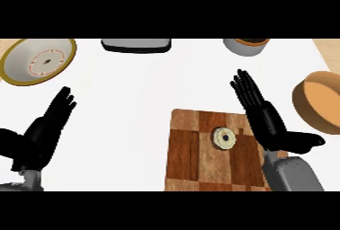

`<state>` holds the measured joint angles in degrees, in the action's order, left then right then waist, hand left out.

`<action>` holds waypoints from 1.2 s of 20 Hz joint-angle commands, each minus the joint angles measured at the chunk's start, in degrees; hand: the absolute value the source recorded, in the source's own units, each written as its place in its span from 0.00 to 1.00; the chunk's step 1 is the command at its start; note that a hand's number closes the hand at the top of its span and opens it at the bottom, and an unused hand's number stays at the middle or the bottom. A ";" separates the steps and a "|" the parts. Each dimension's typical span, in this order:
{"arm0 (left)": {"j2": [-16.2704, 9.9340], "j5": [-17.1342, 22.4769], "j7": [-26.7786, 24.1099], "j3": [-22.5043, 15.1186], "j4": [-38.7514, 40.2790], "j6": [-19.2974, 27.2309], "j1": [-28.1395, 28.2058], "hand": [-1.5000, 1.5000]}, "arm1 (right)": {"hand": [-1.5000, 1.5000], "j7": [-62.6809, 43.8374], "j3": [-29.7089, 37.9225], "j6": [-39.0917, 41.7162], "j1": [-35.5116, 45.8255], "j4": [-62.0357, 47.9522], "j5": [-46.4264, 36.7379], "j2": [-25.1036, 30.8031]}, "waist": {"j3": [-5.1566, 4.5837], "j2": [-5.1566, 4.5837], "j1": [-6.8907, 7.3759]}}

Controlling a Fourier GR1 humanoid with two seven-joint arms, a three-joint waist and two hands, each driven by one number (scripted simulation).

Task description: Pick the cupcake from the cutting board and place it in the pot

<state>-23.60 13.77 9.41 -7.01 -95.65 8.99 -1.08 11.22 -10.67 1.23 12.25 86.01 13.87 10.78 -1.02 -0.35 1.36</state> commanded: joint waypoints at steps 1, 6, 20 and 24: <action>-0.36 2.16 -0.47 3.10 0.31 -1.29 -2.50 0.50 | 1.00 -0.69 0.89 8.67 9.83 -6.85 3.47 1.67 | 1.04 -0.01 0.15; 2.52 0.04 -5.17 2.51 -3.22 1.92 -9.03 0.50 | 1.00 -0.94 -6.03 31.53 18.44 -1.54 12.33 5.53 | 1.28 -1.22 6.06; 6.49 1.24 -6.68 3.45 2.84 3.02 -13.95 0.50 | 0.00 37.91 -5.72 43.46 28.54 -11.33 -14.77 28.44 | 1.34 -1.58 2.19; 6.99 0.27 -7.15 3.05 4.39 3.42 -14.84 0.50 | 0.00 40.97 -12.19 40.03 30.94 -12.14 -22.31 32.88 | 1.23 -1.62 2.68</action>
<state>-17.26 14.44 3.03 -3.93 -92.98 12.21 -15.28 39.66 -18.61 33.55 40.93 75.75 -1.47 40.04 0.30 -2.05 4.06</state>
